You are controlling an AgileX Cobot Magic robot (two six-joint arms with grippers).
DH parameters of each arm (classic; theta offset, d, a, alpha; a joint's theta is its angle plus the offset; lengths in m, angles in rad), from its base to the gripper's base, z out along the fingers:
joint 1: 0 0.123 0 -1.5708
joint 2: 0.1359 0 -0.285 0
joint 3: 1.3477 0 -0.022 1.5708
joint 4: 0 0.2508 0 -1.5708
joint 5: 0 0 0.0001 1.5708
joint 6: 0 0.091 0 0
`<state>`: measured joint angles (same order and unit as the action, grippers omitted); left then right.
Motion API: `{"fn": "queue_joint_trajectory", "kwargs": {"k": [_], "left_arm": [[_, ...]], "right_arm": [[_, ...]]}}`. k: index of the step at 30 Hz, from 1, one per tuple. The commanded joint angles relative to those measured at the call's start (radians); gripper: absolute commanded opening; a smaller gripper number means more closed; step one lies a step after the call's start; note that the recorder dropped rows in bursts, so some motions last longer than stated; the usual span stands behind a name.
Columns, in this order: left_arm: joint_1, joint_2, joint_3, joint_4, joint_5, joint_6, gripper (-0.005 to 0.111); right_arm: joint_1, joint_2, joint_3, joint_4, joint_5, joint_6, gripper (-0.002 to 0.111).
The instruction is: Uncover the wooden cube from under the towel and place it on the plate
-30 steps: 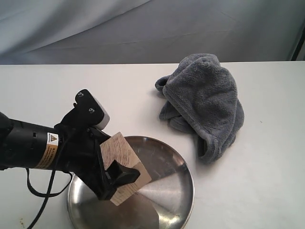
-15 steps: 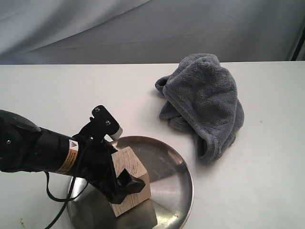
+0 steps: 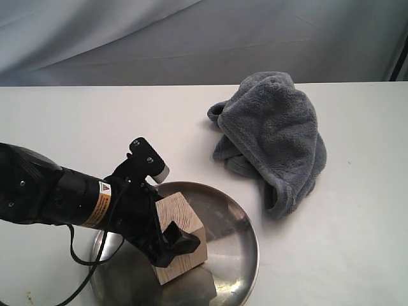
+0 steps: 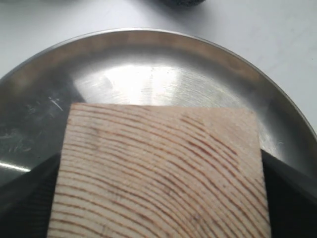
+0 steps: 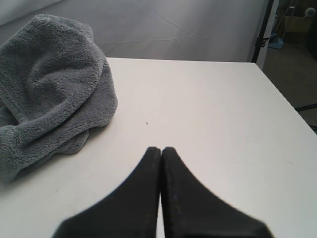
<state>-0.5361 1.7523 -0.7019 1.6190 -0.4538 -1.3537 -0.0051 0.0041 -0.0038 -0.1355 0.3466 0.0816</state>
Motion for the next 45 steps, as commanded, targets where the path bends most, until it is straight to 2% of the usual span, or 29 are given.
{"fn": "queue_joint_trajectory", "kwargs": {"k": [1, 3, 8, 11, 13, 22, 26, 32, 35, 42, 45], "left_arm": [[-0.004, 0.009, -0.001, 0.004, -0.047, -0.006, 0.021], [-0.004, 0.008, -0.001, 0.025, -0.074, -0.008, 0.034], [-0.004, -0.012, -0.001, 0.115, -0.098, -0.073, 0.079], [-0.004, -0.037, -0.001, 0.125, -0.098, -0.111, 0.093], [-0.004, -0.057, -0.001, 0.125, -0.096, -0.111, 0.097], [-0.004, -0.223, -0.001, 0.125, -0.056, -0.104, 0.097], [-0.004, -0.324, -0.001, 0.125, 0.078, -0.104, 0.097], [-0.004, -0.459, -0.001, 0.125, 0.437, -0.110, 0.097], [-0.004, -0.510, -0.001, 0.124, 0.565, -0.110, 0.097], [-0.004, -0.660, -0.001, 0.112, 0.729, -0.180, 0.097], [-0.004, -0.749, -0.001, 0.119, 0.751, -0.219, 0.095]], "right_arm": [[-0.005, -0.004, 0.004, 0.000, -0.003, 0.008, 0.000], [-0.005, -0.004, 0.004, 0.000, -0.003, 0.008, 0.000], [-0.005, -0.004, 0.004, 0.000, -0.003, 0.008, 0.000], [-0.005, -0.004, 0.004, 0.000, -0.003, 0.008, 0.000], [-0.005, -0.004, 0.004, 0.000, -0.003, 0.008, 0.000], [-0.005, -0.004, 0.004, 0.000, -0.003, 0.008, 0.000], [-0.005, -0.004, 0.004, 0.000, -0.003, 0.008, 0.000], [-0.005, -0.004, 0.004, 0.000, -0.003, 0.008, 0.000], [-0.005, -0.004, 0.004, 0.000, -0.003, 0.008, 0.000], [-0.005, -0.004, 0.004, 0.000, -0.003, 0.008, 0.000], [-0.005, -0.004, 0.004, 0.000, -0.003, 0.008, 0.000]]}}
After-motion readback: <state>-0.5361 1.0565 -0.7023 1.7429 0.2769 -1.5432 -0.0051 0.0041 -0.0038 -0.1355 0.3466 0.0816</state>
